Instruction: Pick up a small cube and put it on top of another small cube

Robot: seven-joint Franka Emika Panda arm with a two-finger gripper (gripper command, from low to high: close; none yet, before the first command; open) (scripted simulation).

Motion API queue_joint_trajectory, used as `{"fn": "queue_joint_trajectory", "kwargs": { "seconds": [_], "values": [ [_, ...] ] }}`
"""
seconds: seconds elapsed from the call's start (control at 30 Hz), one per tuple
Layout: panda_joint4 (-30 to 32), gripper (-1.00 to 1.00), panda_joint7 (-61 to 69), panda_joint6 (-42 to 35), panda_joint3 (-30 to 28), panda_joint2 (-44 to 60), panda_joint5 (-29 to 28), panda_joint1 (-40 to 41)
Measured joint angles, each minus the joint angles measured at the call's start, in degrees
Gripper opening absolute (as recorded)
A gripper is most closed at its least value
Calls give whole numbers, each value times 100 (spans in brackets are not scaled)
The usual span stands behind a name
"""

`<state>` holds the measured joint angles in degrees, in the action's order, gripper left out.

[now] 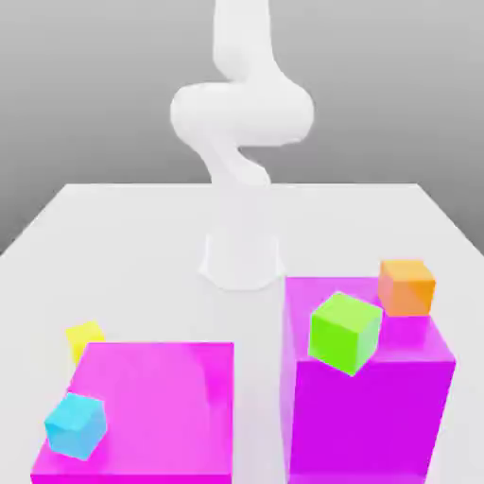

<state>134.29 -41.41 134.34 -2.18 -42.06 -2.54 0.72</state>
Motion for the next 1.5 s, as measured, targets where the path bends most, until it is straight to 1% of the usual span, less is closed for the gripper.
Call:
{"fn": "queue_joint_trajectory", "kwargs": {
  "seconds": [0.3, 0.43, 0.57, 0.67, 0.73, 0.8, 0.87, 0.9, 0.93, 0.97, 1.07, 1.13, 1.17, 1.33, 1.37, 1.4, 1.43, 1.5],
  "values": [
    [904, 0, 1743, 904, -1041, 1330, -750, 274],
    [1298, 0, 2598, 1302, -1584, 1900, -951, 392],
    [1696, 0, 3535, 1713, -2162, 2480, -1037, 486],
    [2000, 0, 4321, 2036, -2608, 2932, -987, 528],
    [2205, 0, 4930, 2258, -2847, 3251, -834, 586],
    [2413, 0, 5606, 2483, -3113, 3580, -587, 583],
    [2621, 0, 6409, 2707, -3303, 3930, -160, 661],
    [2723, 0, 6867, 2813, -3305, 4111, 136, 710],
    [2765, 0, 7297, 2939, -3189, 4320, 534, 863],
    [2761, 0, 7689, 3076, -2950, 4544, 980, 965],
    [2632, 0, 8647, 3499, -1938, 5195, 2207, 1703],
    [2528, 0, 9032, 3811, -1152, 5593, 2695, 2379],
    [2477, -100, 9195, 3968, -815, 5783, 2891, 2674],
    [2477, -100, 9197, 3952, -815, 5782, 2893, 2674],
    [2452, -100, 9277, 4033, -645, 5878, 2990, 2824],
    [2466, -100, 9238, 3990, -716, 5827, 2946, 2761],
    [2504, -100, 9106, 3893, -898, 5700, 2781, 2615],
    [2607, -100, 8678, 3637, -1385, 5344, 2224, 2258]
  ]
}}
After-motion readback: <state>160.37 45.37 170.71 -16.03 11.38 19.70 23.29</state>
